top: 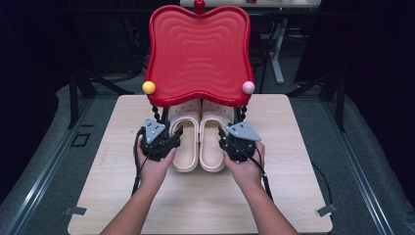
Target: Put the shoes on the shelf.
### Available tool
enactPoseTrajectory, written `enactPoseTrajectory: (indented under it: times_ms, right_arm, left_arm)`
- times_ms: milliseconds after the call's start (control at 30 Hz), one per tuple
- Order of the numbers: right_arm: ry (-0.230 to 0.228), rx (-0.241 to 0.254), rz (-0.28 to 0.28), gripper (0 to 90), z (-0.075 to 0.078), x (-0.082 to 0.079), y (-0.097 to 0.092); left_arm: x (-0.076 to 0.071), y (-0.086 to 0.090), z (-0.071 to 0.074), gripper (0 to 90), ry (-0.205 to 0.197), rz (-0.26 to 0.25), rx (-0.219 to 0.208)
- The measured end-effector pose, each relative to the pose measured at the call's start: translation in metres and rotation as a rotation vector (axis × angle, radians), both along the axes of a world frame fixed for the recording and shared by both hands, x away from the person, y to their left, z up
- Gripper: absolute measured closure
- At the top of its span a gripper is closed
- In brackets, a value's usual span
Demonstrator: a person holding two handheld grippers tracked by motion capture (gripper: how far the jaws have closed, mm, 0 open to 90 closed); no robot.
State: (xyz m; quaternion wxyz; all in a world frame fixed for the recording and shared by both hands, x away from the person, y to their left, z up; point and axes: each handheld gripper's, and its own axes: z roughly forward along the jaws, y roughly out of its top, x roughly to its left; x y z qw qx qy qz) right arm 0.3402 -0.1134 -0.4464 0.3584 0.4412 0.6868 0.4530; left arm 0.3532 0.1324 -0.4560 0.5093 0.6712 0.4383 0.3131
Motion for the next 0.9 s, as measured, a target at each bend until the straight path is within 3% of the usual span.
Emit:
enactPoseTrajectory:
  times_ms: [400,500,733,900]
  right_arm:
    - [-0.02,-0.042,0.008,60.1,0.001,-0.014,-0.003]
    - [-0.024,-0.039,0.004,59.8,-0.001,-0.02,-0.007]
    - [-0.043,-0.019,0.023,59.6,-0.001,-0.043,-0.017]
    - [-0.048,-0.012,0.072,60.7,0.0,-0.065,-0.02]
  left_arm:
    - [-0.015,0.007,0.0,49.4,0.014,-0.02,0.001]
    - [-0.023,0.01,0.001,49.0,-0.001,-0.032,0.005]
    - [-0.043,0.018,0.002,49.1,-0.009,-0.044,0.009]
    - [-0.061,0.023,-0.004,49.4,-0.019,-0.07,0.019]
